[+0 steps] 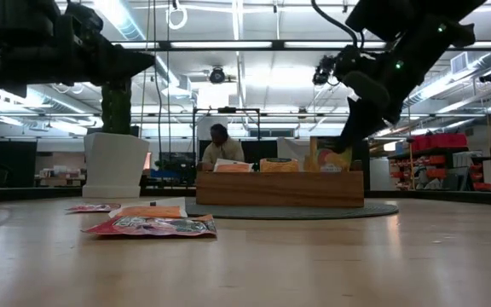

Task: Pick & Place Tea
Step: Put the yellow tea bag into the right section of the wooden organizer

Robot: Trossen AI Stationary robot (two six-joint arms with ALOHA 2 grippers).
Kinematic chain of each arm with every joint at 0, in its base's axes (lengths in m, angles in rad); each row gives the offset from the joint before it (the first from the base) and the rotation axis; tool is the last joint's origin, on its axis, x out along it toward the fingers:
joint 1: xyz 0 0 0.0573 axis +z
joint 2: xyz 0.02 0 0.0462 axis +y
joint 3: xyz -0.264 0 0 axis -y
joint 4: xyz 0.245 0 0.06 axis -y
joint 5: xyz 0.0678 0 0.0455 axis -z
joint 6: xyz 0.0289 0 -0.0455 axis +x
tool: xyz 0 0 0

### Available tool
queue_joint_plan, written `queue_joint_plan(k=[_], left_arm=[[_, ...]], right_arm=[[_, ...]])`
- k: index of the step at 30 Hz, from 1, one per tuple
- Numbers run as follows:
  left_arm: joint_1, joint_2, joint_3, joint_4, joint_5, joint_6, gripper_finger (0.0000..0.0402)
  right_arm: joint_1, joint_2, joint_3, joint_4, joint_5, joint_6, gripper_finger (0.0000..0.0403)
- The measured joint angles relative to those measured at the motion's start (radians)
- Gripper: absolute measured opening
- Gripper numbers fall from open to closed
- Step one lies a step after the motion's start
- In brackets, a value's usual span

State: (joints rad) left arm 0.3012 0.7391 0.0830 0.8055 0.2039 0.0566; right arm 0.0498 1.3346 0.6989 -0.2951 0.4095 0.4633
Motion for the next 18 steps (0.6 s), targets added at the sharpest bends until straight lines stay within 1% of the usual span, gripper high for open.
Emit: queue_joint_plan(k=[10,18], left_arm=[[0.0,0.0,0.0,-0.031,0.0,-0.001,0.0018],[0.0,0.0,0.0,-0.048,-0.003,-0.002,0.0018]], right_arm=[[0.0,0.0,-0.08,0.104,-0.014,0.019,0.0],[0.0,0.001,-0.093,0.147,-0.034,-0.001,0.0004]])
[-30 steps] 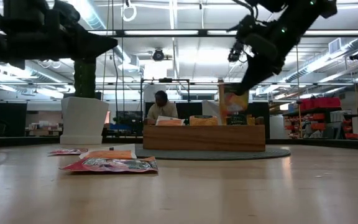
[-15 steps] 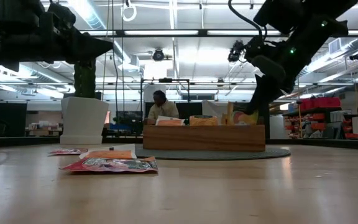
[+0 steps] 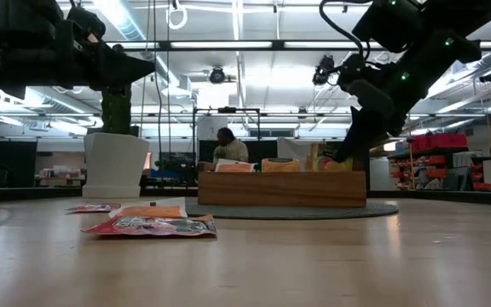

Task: Pick & Place Tea
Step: Put the yellow tea bag into the right section of the wooden organizer, then put the orange tea bag into the middle section of the wooden organizer

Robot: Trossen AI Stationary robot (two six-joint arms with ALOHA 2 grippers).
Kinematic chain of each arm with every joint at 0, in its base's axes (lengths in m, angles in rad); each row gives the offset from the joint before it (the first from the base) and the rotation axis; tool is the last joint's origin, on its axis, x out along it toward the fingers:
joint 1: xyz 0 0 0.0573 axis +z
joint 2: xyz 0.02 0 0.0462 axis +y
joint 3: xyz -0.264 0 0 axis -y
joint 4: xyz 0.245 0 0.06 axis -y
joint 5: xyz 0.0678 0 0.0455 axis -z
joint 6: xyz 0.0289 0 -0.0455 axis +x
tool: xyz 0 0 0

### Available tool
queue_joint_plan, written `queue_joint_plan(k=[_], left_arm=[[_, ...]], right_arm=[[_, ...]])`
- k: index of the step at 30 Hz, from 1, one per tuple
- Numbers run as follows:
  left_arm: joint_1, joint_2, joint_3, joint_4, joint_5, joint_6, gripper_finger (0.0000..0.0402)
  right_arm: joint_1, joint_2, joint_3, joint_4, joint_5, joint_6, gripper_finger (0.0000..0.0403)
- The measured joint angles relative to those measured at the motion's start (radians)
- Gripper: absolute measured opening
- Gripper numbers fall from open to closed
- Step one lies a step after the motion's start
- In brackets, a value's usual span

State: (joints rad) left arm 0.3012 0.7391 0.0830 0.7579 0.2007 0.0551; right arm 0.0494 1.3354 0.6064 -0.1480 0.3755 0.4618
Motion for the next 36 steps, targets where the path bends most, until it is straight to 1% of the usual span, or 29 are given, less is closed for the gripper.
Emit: queue_joint_plan(k=[3,6,11,16,19,21,25,29,32,36], left_arm=[[0.0,0.0,0.0,-0.003,0.0,0.0,0.0018],[0.0,0.0,0.0,-0.021,0.0,0.0,0.0018],[0.0,0.0,0.001,-0.062,0.0,-0.002,0.0018],[0.0,0.0,0.001,-0.111,0.0,-0.052,0.0019],[0.0,0.0,0.001,-0.14,0.0,-0.084,0.0019],[0.0,0.0,0.001,-0.169,0.0,-0.117,0.0019],[0.0,0.0,0.001,-0.234,0.0,-0.201,0.0019],[0.0,0.0,0.001,-0.345,0.007,-0.252,0.003],[-0.001,0.0,0.001,-0.404,0.007,-0.296,0.0057],[-0.016,0.0,0.001,-0.457,0.015,-0.365,0.0114]], right_arm=[[0.0,0.0,0.0,0.022,0.001,-0.017,0.0018],[0.0,0.0,0.0,0.036,0.014,-0.029,0.0043],[0.0,0.0,0.003,0.033,0.035,-0.028,0.0107],[0.0,-0.015,0.003,0.035,0.035,-0.033,0.0181],[0.0,-0.038,0.003,0.036,0.035,-0.033,0.0214],[0.0,-0.056,0.003,0.036,0.036,-0.039,0.023],[0.0,-0.095,0.004,0.04,0.036,-0.055,0.0246],[0.0,-0.119,0.004,0.045,0.036,-0.071,0.0249],[0.0,-0.122,0.004,0.057,0.047,-0.079,0.0249],[0.0,-0.122,0.004,0.067,0.065,-0.088,0.0246]])
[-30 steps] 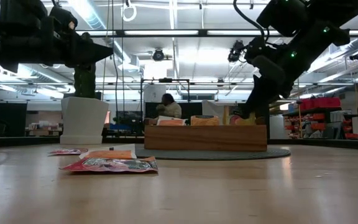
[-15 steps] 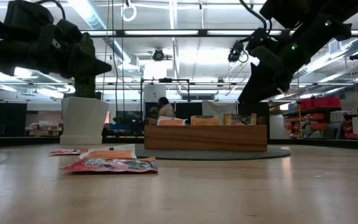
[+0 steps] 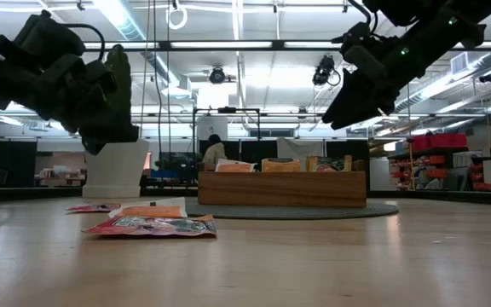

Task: Pick & Place Tea
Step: Put the orange tea bag into the middle section of the wooden organizer

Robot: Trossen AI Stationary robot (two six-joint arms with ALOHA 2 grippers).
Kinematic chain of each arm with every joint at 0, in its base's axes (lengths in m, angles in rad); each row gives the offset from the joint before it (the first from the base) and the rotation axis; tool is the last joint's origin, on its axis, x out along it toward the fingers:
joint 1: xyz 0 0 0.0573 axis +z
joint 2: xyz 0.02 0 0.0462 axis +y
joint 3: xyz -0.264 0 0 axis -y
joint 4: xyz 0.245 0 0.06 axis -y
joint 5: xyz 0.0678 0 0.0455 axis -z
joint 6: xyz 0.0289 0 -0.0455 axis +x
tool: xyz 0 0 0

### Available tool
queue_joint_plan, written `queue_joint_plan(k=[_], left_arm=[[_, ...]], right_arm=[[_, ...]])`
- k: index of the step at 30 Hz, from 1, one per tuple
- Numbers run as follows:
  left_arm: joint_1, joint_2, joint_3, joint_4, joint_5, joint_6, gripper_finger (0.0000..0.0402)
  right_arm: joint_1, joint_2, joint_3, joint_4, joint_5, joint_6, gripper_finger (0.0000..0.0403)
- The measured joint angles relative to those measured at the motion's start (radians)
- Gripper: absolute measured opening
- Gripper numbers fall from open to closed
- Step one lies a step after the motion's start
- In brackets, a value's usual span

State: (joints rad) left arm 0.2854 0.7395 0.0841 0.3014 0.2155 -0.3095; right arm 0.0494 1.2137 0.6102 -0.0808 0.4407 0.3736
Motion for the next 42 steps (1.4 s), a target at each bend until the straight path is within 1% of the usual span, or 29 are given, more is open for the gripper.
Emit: queue_joint_plan(k=[6,8,11,14,18,23,29,32,35,38,42], left_arm=[[-0.034,0.001,0.0,-0.127,0.0,-0.108,0.0201],[-0.049,0.001,0.0,-0.185,0.001,-0.142,0.0221],[-0.071,0.001,0.0,-0.236,-0.001,-0.188,0.0235],[-0.093,0.001,0.0,-0.253,-0.027,-0.224,0.0237],[-0.118,0.03,0.0,-0.261,-0.079,-0.231,0.0232],[-0.146,0.132,0.0,-0.248,-0.127,-0.252,0.0222],[-0.219,0.273,0.002,-0.121,-0.143,-0.293,0.0218],[-0.242,0.326,0.003,-0.073,-0.142,-0.328,0.0218],[-0.25,0.357,0.005,-0.065,-0.124,-0.373,0.0218],[-0.262,0.368,0.006,-0.058,-0.086,-0.412,0.0218],[-0.289,0.37,0.005,-0.064,-0.028,-0.427,0.0218]], right_arm=[[0.0,0.0,0.0,0.072,0.016,-0.053,0.0235],[0.0,0.0,0.001,0.093,0.015,-0.07,0.0231],[0.0,0.0,0.001,0.113,0.016,-0.092,0.0227],[0.0,0.0,0.001,0.125,0.015,-0.101,0.0225],[0.0,0.0,0.001,0.128,0.015,-0.106,0.0224],[0.0,0.0,0.001,0.128,0.014,-0.107,0.0224],[0.0,0.0,0.001,0.128,0.013,-0.121,0.0223],[0.001,0.0,0.001,0.128,0.013,-0.122,0.0223],[0.001,0.0,0.001,0.127,0.013,-0.121,0.0223],[0.004,0.0,0.001,0.124,0.013,-0.122,0.0223],[0.015,0.0,0.001,0.124,0.014,-0.122,0.0223]])
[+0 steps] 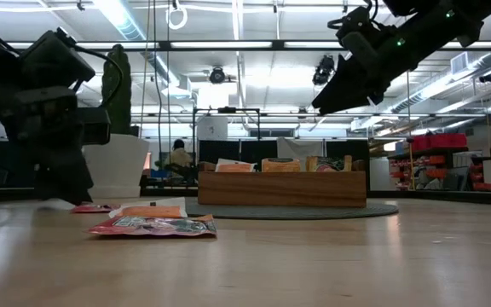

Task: Pick & Place Tea
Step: Put the orange tea bag into the middle section of the wooden organizer

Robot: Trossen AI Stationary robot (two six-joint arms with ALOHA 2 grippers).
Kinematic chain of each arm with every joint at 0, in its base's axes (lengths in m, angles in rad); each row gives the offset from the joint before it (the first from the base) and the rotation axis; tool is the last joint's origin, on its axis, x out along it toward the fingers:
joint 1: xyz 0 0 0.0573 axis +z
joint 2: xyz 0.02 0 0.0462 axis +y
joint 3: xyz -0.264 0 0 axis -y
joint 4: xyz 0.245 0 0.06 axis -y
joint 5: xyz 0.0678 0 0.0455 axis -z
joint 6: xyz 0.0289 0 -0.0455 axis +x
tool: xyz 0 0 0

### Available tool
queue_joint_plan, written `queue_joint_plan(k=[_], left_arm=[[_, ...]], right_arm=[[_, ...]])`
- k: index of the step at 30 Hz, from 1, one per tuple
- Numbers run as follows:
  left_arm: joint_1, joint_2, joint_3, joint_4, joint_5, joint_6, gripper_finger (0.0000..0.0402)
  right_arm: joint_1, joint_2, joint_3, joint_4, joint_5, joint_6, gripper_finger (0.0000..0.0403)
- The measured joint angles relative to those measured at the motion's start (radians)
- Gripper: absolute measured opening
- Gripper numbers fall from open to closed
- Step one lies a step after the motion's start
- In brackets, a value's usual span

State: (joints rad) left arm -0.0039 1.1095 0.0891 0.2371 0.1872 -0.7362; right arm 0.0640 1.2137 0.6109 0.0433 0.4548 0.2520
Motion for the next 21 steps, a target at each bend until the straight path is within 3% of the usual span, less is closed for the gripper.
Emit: queue_joint_plan(k=[5,9,21], left_arm=[[-0.042,0.001,-0.001,0.0,0.017,-0.018,0.0215],[-0.055,0.002,-0.003,-0.001,0.001,-0.042,0.019],[-0.058,0.006,-0.007,0.026,-0.033,-0.007,0.0011]], right_arm=[[0.004,0.0,0.0,0.0,0.001,0.0,0.0223],[0.004,0.0,0.0,0.0,0.001,0.0,0.0223],[0.004,0.0,0.0,0.001,0.001,0.0,0.0223]])
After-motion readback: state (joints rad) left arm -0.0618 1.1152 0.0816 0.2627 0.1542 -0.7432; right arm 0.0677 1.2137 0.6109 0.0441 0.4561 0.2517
